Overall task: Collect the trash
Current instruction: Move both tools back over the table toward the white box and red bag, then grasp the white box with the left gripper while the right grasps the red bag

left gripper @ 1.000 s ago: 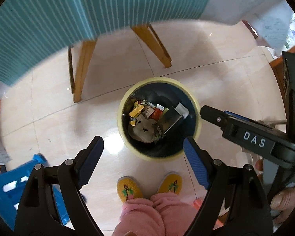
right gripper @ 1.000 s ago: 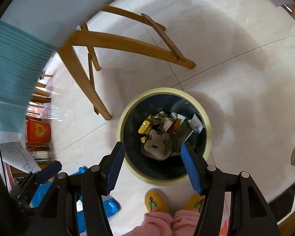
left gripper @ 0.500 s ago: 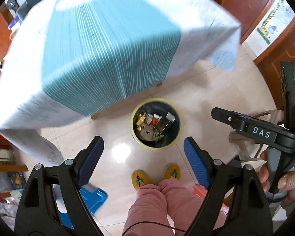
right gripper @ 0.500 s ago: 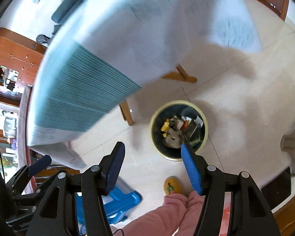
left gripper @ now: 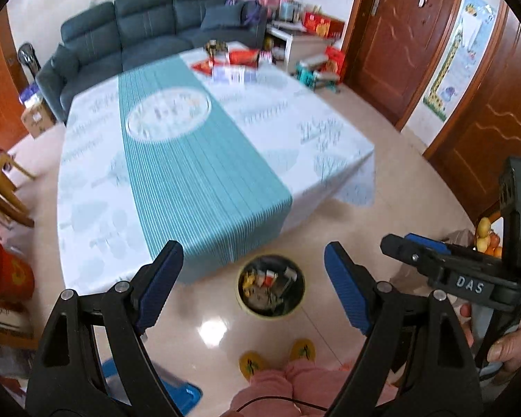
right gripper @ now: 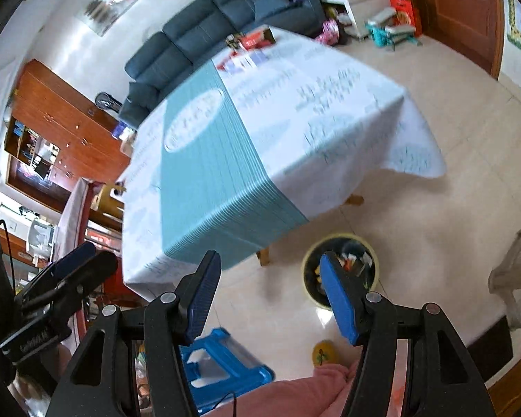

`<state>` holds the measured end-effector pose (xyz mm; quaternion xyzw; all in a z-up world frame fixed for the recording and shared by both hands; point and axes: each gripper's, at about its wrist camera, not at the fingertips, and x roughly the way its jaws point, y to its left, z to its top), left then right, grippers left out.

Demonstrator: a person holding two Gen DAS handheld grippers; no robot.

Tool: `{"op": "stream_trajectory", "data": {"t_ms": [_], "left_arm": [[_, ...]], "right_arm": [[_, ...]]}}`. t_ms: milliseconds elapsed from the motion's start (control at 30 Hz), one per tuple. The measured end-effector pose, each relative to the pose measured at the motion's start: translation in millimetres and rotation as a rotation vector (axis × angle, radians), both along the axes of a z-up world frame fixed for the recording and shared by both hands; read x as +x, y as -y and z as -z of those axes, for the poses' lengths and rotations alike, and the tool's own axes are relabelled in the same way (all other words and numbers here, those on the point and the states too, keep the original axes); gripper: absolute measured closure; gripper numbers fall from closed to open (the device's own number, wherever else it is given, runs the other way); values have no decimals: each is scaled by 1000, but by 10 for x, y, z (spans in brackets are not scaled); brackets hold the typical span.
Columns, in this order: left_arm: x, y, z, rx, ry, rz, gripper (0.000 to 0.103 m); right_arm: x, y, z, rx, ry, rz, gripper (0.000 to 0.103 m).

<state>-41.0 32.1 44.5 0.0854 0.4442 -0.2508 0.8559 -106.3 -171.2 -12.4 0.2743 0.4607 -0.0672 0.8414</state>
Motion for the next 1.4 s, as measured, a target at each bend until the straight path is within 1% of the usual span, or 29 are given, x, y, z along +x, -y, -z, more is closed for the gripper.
{"op": "stream_trajectory", "data": {"t_ms": [100,200,400,600,733,800,867,967,1000,1067,1133,1267,1300,1333,1400], "left_arm": [[53,-7,-188,-22,46,1,22],[137,2,-366,-41,89,7,22],[396,50,-584,-65,141,9,22],[870,191,-675,-94,163,-30,22],[1293,342,-674,-97,167,-82,22],[1559,444,-657,-101,154,-119,22],[1832,561,-628,-105,136,-157,22],[2337,809,-560,-104,100,-240,22],[2486,883,-528,-105,86,-264,22],[2804,1040,-455,-109,41,-314,21],[3198,1242,-351,-116,-32,-368,21],[3822,1615,-133,-103,-123,-457,21],[3972,1699,-60,-95,-149,-478,21],[4076,1754,-6,-90,-168,-492,21],[4352,1880,174,-78,-223,-530,21]], "right_arm": [[41,-13,-269,-29,51,5,42],[139,-21,-466,-55,89,0,42],[470,-49,-766,-100,144,-24,42],[1036,141,-888,-116,176,-56,42],[1576,379,-934,-125,191,-103,42],[1855,509,-952,-133,190,-139,42],[2223,706,-918,-135,187,-185,42],[2709,954,-891,-130,172,-251,42],[3006,1117,-856,-127,159,-283,42],[3361,1303,-818,-123,138,-325,42],[3769,1520,-777,-123,113,-383,42],[4540,1870,-673,-164,72,-495,41],[4721,1940,-633,-173,61,-518,39],[4919,2012,-572,-181,50,-541,35],[5272,2114,-454,-201,38,-580,33]]}}
